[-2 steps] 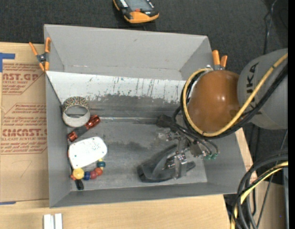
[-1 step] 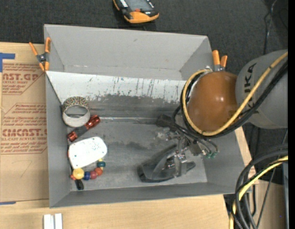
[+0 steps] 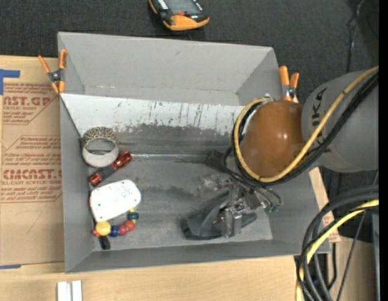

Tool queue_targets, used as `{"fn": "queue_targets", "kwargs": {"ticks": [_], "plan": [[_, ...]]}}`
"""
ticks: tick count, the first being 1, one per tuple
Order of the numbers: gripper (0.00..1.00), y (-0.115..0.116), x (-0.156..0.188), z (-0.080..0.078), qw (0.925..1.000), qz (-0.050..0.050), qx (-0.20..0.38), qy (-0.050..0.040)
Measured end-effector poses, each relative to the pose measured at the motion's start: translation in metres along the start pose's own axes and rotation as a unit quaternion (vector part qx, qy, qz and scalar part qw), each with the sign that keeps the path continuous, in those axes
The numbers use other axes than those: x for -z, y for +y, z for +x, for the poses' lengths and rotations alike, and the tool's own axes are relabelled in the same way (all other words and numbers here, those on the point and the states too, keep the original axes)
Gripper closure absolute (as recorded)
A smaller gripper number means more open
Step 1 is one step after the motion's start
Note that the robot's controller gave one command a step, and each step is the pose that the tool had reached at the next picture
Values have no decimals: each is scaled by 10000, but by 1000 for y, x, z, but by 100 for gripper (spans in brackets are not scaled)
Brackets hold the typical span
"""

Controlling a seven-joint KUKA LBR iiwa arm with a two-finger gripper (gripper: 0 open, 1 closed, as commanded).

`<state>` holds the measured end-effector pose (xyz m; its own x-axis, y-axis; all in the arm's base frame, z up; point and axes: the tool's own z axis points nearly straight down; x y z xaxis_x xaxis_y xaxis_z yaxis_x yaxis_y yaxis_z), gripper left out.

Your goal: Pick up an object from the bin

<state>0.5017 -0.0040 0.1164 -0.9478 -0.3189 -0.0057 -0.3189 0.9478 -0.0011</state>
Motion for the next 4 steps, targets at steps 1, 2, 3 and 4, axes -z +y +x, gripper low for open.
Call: {"fn": "queue_targets", "kwargs": {"ticks": [1, 2, 3, 4], "plan": [[0, -24, 36, -8, 9992, 8, -390, -38], [0, 1, -12, 13, 9998, -34, -183, 40], [100, -40, -44, 28, 9783, 58, 2069, -135], [100, -40, -44, 28, 9782, 58, 2069, -136]]}}
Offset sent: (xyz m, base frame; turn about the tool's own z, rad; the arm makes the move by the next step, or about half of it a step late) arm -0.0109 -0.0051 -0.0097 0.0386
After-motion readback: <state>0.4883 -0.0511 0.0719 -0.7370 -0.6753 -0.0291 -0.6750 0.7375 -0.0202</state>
